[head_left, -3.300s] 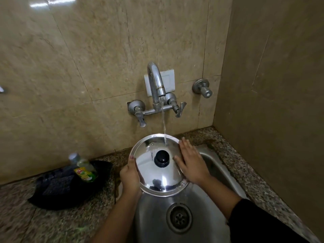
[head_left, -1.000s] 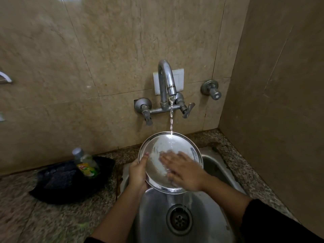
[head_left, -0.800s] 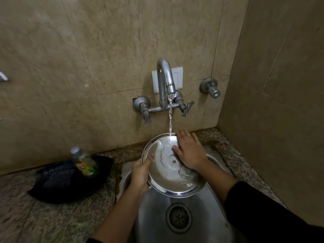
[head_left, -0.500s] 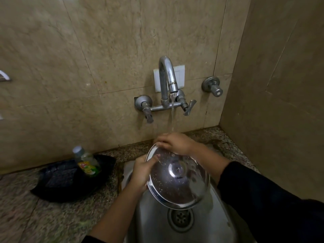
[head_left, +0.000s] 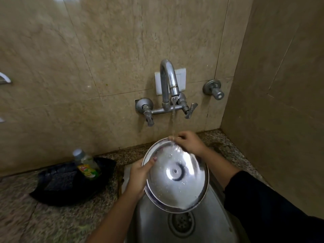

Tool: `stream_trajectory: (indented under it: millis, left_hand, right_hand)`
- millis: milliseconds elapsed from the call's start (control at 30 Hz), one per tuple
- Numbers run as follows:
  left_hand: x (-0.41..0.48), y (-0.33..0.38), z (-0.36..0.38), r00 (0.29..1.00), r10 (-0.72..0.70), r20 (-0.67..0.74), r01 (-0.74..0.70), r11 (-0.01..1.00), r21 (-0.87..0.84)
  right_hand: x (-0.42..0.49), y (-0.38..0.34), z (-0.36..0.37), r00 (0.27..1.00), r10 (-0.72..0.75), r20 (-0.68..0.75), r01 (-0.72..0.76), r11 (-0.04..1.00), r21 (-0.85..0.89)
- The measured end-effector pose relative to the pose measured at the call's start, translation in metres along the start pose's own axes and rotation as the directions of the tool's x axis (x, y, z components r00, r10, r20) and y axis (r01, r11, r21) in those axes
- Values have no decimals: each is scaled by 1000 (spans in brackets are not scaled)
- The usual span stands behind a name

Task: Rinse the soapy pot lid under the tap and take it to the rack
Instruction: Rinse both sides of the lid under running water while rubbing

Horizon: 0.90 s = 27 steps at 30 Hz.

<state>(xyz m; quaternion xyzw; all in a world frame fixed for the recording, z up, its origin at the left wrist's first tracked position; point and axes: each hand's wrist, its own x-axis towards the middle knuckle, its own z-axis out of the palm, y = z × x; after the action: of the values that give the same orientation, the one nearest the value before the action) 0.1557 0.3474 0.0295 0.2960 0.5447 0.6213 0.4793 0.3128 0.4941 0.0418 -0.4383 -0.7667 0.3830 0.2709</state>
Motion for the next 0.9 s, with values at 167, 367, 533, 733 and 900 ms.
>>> stream_trajectory:
  millis: [167,367,533,733,900]
  left_hand:
    - [7,-3,-7,988,-144,61,144,990,15]
    - [19,14,3,958,-157,239,102,968,229]
    - [17,10,3,985,-117,123,93,978,186]
    - [17,10,11,985,-75,156,42,978,205]
    - [19,10,-7,997,-80,20,77,989,123]
  right_hand:
    - [-6,-5,5,989,-3,-146,-19,988,-156]
    - [-3,-38,11,943,-255,213,318,879,-355]
    - [-6,7,-12,989,-25,-144,2,987,-158]
    - [-2,-26,9,929,-304,211,358,882,-306]
    - [-2,-2,-20,998,-6,59,5,1000,21]
